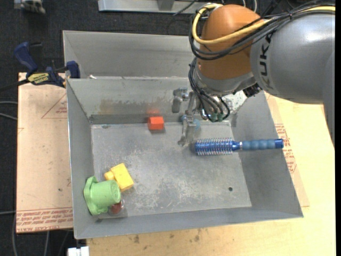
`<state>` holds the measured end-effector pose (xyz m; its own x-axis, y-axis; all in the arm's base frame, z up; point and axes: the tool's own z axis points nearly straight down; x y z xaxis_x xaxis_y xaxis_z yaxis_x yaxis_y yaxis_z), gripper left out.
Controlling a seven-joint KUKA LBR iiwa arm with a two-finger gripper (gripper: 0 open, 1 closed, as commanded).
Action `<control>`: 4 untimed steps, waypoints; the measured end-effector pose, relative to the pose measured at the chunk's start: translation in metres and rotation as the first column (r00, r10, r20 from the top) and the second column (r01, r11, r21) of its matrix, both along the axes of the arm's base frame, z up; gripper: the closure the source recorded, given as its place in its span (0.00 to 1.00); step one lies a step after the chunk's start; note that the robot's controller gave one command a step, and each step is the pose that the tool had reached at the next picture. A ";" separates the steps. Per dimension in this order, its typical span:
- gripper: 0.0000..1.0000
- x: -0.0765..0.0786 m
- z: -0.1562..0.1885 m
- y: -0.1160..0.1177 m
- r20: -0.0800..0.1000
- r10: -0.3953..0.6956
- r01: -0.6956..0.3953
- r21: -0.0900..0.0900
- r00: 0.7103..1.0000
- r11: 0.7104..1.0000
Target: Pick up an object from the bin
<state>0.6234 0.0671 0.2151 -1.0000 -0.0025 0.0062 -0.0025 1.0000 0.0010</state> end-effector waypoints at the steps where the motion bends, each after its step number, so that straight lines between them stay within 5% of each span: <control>1: 0.00 0.036 -0.144 0.018 0.011 -0.034 0.034 0.003 0.999 0.999; 2: 0.00 0.034 -0.113 0.021 0.012 -0.101 0.101 0.002 0.995 0.995; 3: 0.00 0.032 -0.107 0.030 0.008 -0.445 0.445 0.002 0.895 0.895; 4: 0.00 0.031 -0.141 0.030 0.008 -0.567 0.567 0.002 0.823 0.823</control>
Offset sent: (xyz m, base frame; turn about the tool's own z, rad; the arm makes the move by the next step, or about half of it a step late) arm 0.0337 0.0168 -0.1451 0.0361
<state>0.6546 0.0973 0.0737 -0.8249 0.5653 -0.0021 0.5653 0.8249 0.0033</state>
